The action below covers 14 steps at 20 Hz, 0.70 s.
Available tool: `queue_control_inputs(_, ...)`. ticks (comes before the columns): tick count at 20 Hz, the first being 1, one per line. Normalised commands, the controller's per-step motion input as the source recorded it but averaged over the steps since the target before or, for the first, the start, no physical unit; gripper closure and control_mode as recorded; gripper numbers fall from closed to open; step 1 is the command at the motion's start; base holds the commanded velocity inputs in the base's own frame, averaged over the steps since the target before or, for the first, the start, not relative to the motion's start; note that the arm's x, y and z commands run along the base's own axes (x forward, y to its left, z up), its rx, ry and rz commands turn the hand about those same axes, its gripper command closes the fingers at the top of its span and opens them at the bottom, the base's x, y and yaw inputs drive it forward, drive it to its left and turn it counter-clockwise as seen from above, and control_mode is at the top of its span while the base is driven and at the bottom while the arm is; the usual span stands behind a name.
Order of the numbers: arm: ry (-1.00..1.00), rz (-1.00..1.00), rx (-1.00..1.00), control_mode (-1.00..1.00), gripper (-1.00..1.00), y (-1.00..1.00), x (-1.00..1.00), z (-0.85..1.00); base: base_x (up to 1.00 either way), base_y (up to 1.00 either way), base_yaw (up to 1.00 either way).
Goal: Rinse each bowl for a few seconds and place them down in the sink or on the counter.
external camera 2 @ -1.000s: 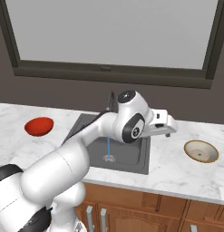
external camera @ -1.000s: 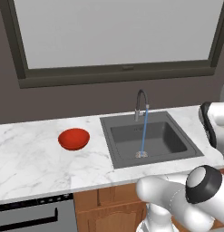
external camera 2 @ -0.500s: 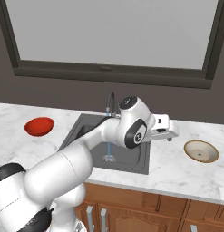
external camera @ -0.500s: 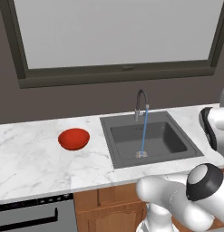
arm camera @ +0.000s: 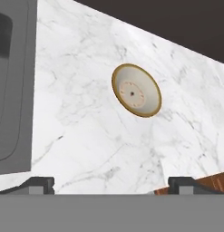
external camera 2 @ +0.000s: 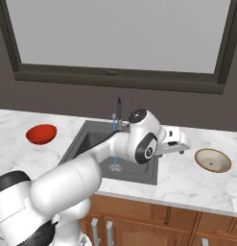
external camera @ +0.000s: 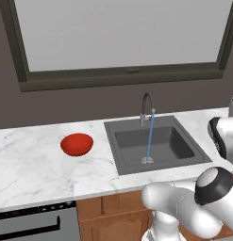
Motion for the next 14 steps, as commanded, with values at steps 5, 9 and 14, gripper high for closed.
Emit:
queue_control_inputs(5,0.00,0.03,0.00,-1.00,-1.00,-0.01,0.09,-0.12,0.00,0.00,0.00)
queue_control_inputs(9,0.00,0.02,0.00,-1.00,-1.00,-0.05,0.12,-0.14,0.00,0.00,0.00)
queue_control_inputs(14,0.00,0.00,0.00,-1.00,-1.00,-0.12,0.09,-0.15,0.00,0.00,0.00)
